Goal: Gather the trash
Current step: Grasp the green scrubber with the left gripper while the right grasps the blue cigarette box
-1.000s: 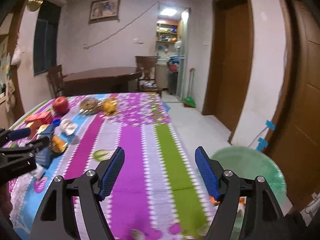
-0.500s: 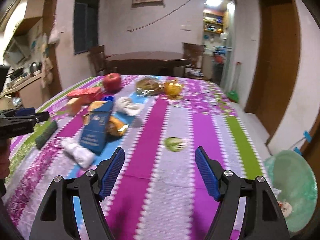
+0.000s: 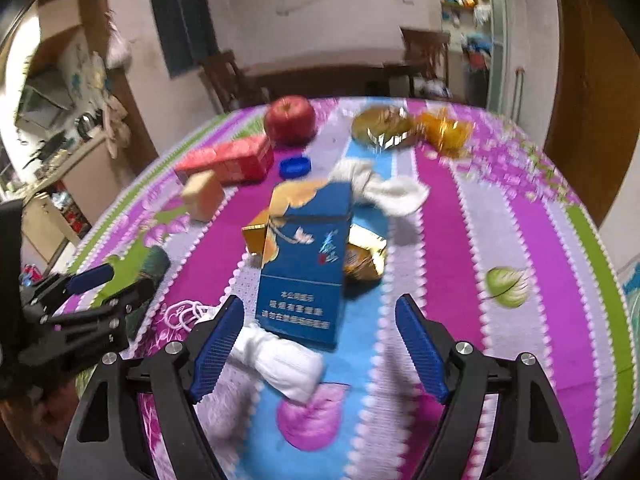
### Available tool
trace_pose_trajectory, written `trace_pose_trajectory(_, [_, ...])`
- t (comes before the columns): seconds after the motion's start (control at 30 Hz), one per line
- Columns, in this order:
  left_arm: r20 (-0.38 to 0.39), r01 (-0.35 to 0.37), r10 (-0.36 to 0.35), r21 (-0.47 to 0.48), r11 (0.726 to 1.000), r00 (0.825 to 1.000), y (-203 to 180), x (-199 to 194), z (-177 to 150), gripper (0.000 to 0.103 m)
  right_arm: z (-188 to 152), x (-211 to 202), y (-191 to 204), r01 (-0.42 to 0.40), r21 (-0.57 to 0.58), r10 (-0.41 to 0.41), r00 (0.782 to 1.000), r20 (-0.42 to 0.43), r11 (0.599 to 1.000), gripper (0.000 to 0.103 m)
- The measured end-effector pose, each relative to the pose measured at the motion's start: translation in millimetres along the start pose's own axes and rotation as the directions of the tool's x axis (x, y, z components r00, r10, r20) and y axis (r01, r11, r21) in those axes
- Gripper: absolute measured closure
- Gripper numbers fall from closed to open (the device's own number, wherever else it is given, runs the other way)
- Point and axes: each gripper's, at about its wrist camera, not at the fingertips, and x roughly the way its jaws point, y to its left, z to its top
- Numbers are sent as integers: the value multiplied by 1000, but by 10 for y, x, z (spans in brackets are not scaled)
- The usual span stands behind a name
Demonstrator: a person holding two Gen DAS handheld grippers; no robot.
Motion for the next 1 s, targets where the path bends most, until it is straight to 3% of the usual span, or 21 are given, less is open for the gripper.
trace_pose_trajectory(0.17, [-48,55,-57,-46,997,997,73,127,-26,38,75,205,116,49,69,-48,999,-22,996,24])
trace_pose_trajectory(0.33, [-45,57,-60,-57,997,997,82,125,-42,39,53,357,226,130,77,-126,991,-56,989,25])
trace_pose_trajectory(0.43, [-46,51,-53,-52,997,998,92,123,-40,43,35,407,224,148,75,-145,988,-48,986,41])
trace_pose_trajectory(0.47, [-46,46,-49,-48,998,998,95,124,-38,47,31,425,207,148,82,-144,988,-52,986,46])
trace_pose_trajectory(0.67, [-32,60,-62,-36,998,998,131,79,-52,82,14,309,45,82,137,-83,997,4,987,46])
trace_pose_trajectory(1.0, [-27,62,-63,-61,996,998,173,-14,-78,85,-23,-45,-83,33,137,-43,996,73,990,46])
